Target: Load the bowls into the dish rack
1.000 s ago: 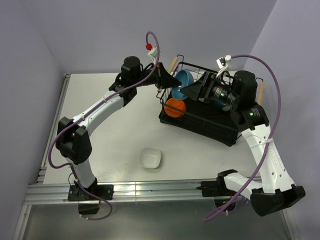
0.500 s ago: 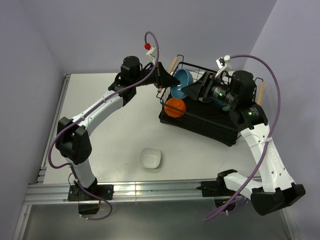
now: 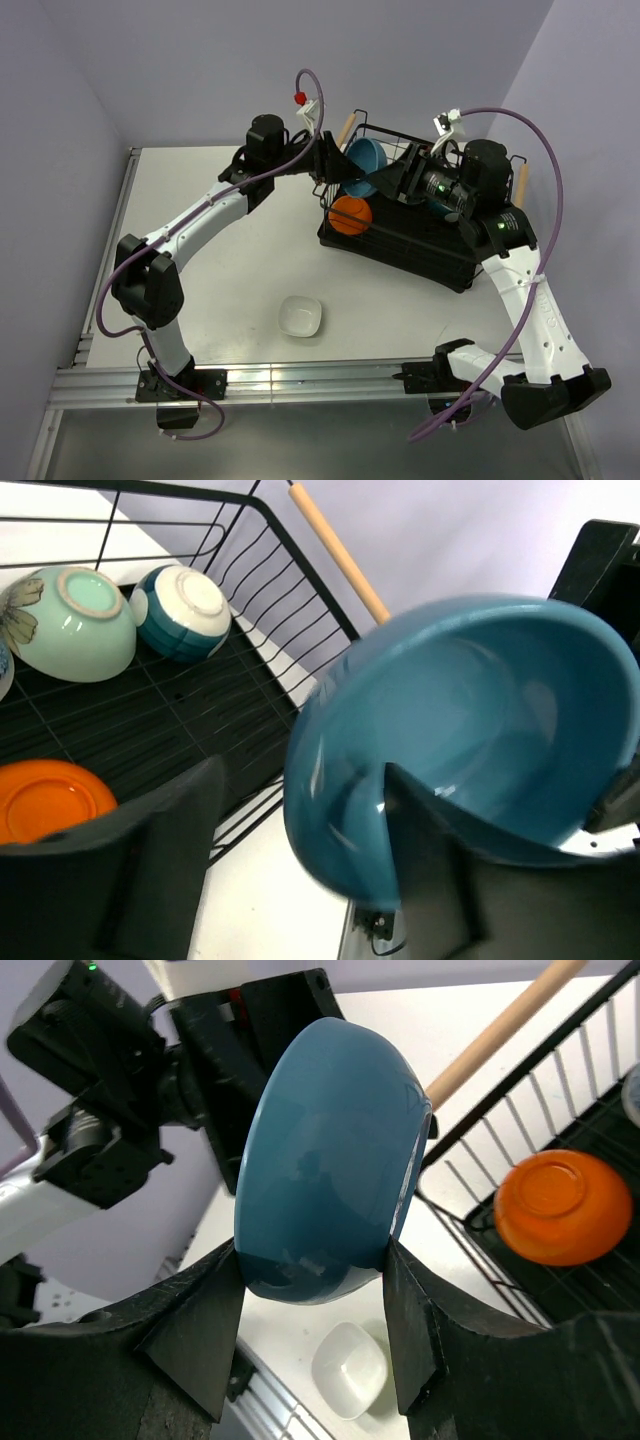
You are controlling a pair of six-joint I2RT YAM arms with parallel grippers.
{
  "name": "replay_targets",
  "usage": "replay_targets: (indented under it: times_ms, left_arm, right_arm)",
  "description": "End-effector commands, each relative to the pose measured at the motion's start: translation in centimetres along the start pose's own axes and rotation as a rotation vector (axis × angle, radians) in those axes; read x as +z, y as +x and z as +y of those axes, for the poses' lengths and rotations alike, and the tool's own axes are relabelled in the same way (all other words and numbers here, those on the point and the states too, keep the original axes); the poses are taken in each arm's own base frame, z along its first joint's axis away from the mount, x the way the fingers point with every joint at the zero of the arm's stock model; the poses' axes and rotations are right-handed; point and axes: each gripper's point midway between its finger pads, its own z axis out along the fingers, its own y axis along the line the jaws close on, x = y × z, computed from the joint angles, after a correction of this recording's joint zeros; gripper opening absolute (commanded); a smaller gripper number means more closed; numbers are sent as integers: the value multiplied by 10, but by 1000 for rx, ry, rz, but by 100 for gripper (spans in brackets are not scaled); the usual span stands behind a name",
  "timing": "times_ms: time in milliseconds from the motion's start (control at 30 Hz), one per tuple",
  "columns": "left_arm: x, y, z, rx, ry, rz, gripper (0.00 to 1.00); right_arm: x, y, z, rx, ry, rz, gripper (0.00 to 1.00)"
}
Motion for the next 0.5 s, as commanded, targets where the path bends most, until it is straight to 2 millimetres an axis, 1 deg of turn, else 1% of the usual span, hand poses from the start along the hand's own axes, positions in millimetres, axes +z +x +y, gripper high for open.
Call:
replay_targets:
  times_ms: [0,33,67,100,133,167,200,233,267,300,333,367,400,433,467]
  left_arm:
    - [-10,-27,-25,80,14,-53,72]
    - [-12,-29,-26,84,10,-58,75]
    - [-16,-30,-22,85,-2,-58,77]
    - [-21,-34,-23,91,-9,-67,78]
    - [-27,-38,-18,92,-26,-74,79]
    - [-31,-39,-15,100,-41,-75,80]
    - [-36,-42,-14,107,-52,-79,80]
    - [-44,-48,-12,118,-68,-93,81]
    - [-50,-50,-9,124,-84,-92,81]
    - [-56,-54,-11,135,-91,-104,81]
    - [-65,-59,-5,140,-109,-116,82]
    - [-69,-62,-5,145,-114,-123,82]
    - [-76,-66,-7,154,-118,-135,82]
    - [-84,-66,1,140,-144,-136,82]
    - [-88,-66,4,134,-155,-135,83]
  right_arm:
    - [-13,-27,4,-90,32,-94,0]
    - [-14,-30,-3,-99,74,-111,0]
    - [-15,-32,-10,-109,108,-117,0]
    - [-16,-29,-20,-133,151,-100,0]
    - [-18,-33,-29,-148,204,-114,0]
    - [-19,-33,-35,-161,235,-112,0]
    - [-20,-29,-46,-185,278,-87,0]
    - [-23,-31,-58,-198,341,-93,0]
    - [-22,-28,-69,-225,379,-72,0]
    - [-24,-23,-78,-229,420,-49,0]
    - [-25,-21,-86,-237,454,-37,0]
    - [-27,-19,-100,-255,516,-19,0]
    - [-26,-17,-108,-261,545,-3,0]
    - [-27,-16,-113,-270,568,10,0]
    - [-29,-14,-121,-281,608,32,0]
